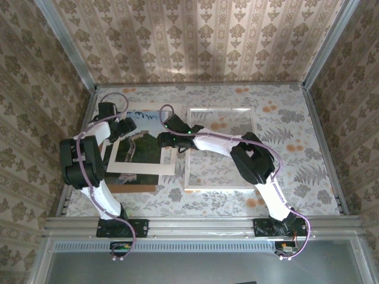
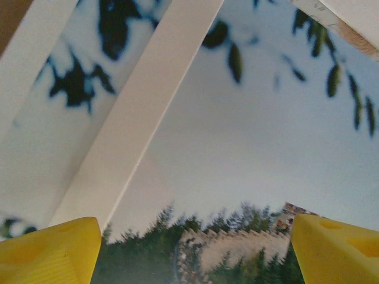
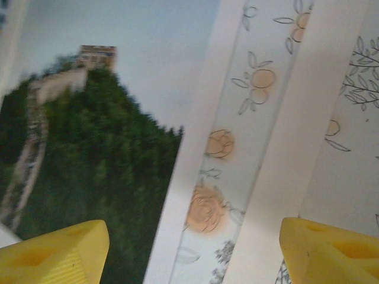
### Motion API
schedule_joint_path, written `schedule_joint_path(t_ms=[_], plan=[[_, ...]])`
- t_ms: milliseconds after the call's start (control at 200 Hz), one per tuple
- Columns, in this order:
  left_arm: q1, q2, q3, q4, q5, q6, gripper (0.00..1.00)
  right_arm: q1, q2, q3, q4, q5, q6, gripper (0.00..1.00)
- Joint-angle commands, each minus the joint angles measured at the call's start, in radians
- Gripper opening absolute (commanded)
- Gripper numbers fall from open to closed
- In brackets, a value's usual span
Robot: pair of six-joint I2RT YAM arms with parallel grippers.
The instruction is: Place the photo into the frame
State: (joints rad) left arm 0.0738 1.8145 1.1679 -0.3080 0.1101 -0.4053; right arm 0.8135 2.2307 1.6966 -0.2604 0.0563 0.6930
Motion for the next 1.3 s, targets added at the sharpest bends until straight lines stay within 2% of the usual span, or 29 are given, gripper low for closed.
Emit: schedule_joint_path(t_ms=[0, 90, 200, 320, 555, 715, 895, 1035, 1160, 1295], plan=[[0.009, 0.064, 0.099, -0.138, -0.073, 0.1, 0.85, 0.009, 0.062, 0.068, -0.105, 0.132, 0.023, 0.78], [0.014, 0.113, 0.158, -0.196, -0.111, 0.129, 0.85, 0.013, 0.091, 0.088, -0.13, 0.159, 0.025, 0.78], [0.032, 0.172, 0.211, -0.244, -0.08, 0.145, 0.85, 0.018, 0.128, 0.109, -0.154, 0.154, 0.038, 0.76], [0.057, 0.22, 0.248, -0.284, 0.021, 0.157, 0.86, 0.033, 0.141, 0.113, -0.142, 0.162, 0.037, 0.71], [0.069, 0.244, 0.254, -0.287, 0.217, 0.157, 0.81, 0.024, 0.187, 0.166, -0.086, -0.004, 0.112, 0.57], [0.07, 0.195, 0.199, -0.229, 0.264, 0.129, 0.76, 0.001, 0.167, 0.137, 0.004, -0.042, 0.138, 0.57], [0.076, 0.171, 0.183, -0.239, 0.222, 0.14, 0.73, -0.02, 0.147, 0.123, 0.043, -0.062, 0.144, 0.57], [0.07, 0.166, 0.193, -0.273, 0.118, 0.169, 0.7, -0.026, 0.141, 0.114, 0.048, -0.065, 0.14, 0.57], [0.041, 0.171, 0.217, -0.315, 0.022, 0.217, 0.64, -0.027, 0.141, 0.112, 0.053, -0.072, 0.134, 0.57], [0.019, 0.176, 0.236, -0.35, -0.08, 0.239, 0.5, -0.028, 0.142, 0.111, 0.055, -0.08, 0.129, 0.56]])
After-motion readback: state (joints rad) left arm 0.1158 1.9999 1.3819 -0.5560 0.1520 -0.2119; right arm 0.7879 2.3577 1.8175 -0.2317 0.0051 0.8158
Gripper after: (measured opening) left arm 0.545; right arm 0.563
